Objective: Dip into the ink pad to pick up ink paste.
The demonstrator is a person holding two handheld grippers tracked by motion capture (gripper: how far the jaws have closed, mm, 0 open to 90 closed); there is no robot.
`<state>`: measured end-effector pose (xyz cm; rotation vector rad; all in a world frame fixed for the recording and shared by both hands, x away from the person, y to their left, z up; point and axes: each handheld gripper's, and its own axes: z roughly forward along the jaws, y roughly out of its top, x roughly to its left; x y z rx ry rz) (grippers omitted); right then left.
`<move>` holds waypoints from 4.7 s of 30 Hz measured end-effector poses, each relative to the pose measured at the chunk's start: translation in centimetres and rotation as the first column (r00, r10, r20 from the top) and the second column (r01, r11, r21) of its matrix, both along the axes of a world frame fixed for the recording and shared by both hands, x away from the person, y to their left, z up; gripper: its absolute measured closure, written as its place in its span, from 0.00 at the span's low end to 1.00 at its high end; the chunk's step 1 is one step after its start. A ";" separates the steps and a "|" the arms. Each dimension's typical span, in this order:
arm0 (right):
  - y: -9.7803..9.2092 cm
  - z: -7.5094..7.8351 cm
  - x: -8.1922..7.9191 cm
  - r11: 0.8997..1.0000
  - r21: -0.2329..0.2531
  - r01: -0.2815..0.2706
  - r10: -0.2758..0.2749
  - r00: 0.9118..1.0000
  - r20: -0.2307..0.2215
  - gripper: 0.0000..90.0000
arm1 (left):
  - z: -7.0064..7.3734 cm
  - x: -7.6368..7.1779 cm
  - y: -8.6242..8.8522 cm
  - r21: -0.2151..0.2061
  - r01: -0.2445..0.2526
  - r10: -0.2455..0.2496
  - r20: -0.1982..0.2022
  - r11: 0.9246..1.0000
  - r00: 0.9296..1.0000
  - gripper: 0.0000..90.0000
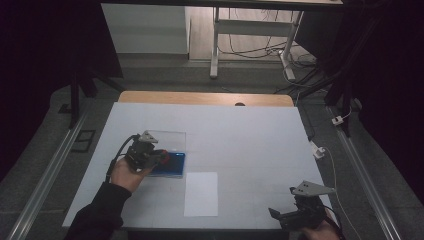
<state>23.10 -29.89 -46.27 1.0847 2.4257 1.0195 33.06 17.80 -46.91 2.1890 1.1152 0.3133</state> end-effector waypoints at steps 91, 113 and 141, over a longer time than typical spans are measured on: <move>0.2 -0.1 0.0 1.000 -0.022 -0.010 0.009 1.000 -0.006 0.00 | 0.0 0.1 0.5 0.005 -0.060 0.060 0.029 0.998 0.998 0.89; 0.2 -0.1 0.0 1.000 -0.027 -0.012 0.012 1.000 -0.004 0.00 | -2.0 1.2 1.1 0.032 -0.063 0.065 -0.047 0.997 0.997 0.89; 0.4 -0.1 0.0 0.999 -0.040 -0.015 0.015 1.000 -0.008 0.00 | -2.7 1.1 0.1 0.084 -0.091 0.095 -0.049 0.992 0.994 0.89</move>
